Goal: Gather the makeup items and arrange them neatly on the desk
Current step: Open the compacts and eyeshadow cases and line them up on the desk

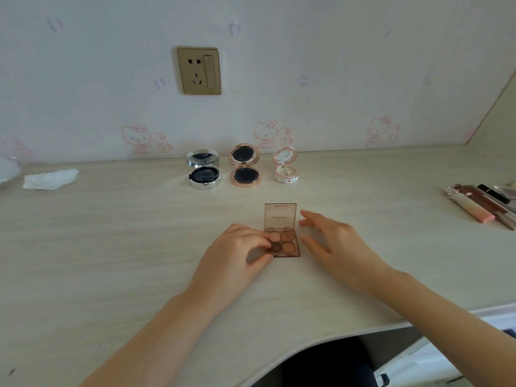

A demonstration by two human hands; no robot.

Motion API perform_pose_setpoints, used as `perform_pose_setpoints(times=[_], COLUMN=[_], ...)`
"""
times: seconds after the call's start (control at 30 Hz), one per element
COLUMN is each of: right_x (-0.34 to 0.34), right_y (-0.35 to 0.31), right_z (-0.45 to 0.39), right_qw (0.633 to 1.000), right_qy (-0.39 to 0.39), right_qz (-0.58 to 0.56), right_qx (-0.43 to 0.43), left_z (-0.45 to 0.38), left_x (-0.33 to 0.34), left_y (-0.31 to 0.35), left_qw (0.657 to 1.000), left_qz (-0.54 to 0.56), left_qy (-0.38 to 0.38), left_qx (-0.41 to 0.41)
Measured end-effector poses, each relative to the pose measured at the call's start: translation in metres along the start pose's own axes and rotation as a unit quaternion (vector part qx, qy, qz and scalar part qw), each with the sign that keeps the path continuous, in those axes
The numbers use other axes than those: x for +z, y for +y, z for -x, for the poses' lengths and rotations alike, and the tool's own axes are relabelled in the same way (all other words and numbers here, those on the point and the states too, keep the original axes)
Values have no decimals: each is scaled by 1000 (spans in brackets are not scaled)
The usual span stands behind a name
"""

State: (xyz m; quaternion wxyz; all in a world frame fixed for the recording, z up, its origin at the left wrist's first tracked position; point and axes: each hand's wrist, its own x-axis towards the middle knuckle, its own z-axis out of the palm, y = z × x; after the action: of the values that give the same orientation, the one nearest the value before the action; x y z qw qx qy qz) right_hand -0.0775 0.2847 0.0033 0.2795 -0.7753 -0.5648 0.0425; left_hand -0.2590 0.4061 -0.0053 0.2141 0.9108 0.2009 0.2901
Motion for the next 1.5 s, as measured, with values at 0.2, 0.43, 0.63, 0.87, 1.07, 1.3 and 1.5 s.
perform_pose_setpoints(times=[0.2, 0.43, 0.63, 0.87, 1.07, 1.3, 1.5], right_x=[7, 14, 22, 40, 58, 74, 81], right_y=[-13, -17, -24, -40, -58, -73, -78], right_z=[13, 3, -22, -58, -86, -108, -117], right_qw=[999, 999, 995, 990, 989, 989, 990], right_qy=[-13, -19, -44, -69, -70, -82, -77], right_qz=[15, 28, 49, 63, 50, 47, 37], right_qx=[-32, -41, -80, -109, -116, -111, -111], left_z=[1, -1, -9, -17, -21, -20, -18], left_x=[0, -3, -14, -38, -56, -66, -65], left_y=[1, -1, -15, -46, -70, -91, -109], left_qw=[1000, 999, 995, 990, 990, 989, 988], left_qz=[9, 7, -34, -77, -89, -99, -20], left_qy=[7, 10, -10, -45, -28, 0, 46], left_qx=[-10, -41, -97, -106, -110, -112, -144])
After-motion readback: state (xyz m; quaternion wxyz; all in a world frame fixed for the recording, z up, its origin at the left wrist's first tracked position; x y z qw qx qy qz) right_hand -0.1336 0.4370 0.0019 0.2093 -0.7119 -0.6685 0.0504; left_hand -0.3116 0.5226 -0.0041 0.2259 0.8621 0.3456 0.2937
